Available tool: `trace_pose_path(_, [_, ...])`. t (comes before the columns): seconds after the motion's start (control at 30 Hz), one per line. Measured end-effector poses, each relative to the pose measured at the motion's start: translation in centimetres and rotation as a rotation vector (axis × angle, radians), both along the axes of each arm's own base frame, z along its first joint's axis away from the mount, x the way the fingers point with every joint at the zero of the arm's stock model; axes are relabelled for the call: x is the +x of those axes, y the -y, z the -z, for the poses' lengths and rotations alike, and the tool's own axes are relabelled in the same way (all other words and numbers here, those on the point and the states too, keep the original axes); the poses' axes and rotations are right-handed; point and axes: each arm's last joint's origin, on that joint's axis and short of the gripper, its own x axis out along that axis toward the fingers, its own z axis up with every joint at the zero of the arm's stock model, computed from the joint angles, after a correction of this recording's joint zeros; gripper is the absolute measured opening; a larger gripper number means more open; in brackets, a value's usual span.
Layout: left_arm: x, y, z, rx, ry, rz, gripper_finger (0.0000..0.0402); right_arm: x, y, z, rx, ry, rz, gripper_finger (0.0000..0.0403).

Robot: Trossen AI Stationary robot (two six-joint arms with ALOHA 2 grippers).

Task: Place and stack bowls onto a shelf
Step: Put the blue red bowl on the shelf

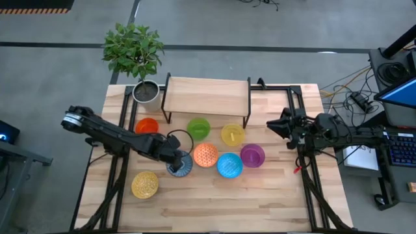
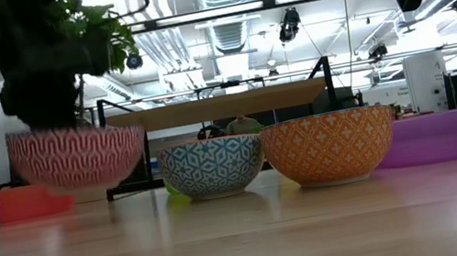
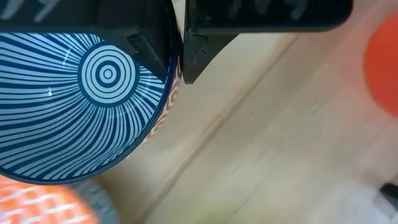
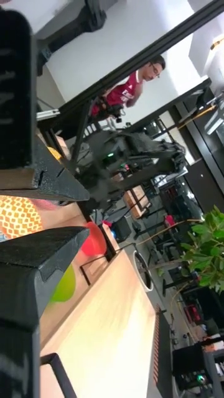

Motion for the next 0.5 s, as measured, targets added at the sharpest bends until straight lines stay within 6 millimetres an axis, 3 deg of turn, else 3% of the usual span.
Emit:
trace_pose_path(0.27, [-0.1, -0.4, -5.3, -0.005, 0.204, 0.021, 0.0003, 0.5, 0.0, 0.5, -0.073, -0.04, -0.004, 0.0068])
trace_pose_path(0.5, [0.8, -2.1, -9.4, 0.034, 0.322, 0.019, 0.0003, 0.5, 0.0, 0.5, -0.126, -0.043, -0.001, 0.0068])
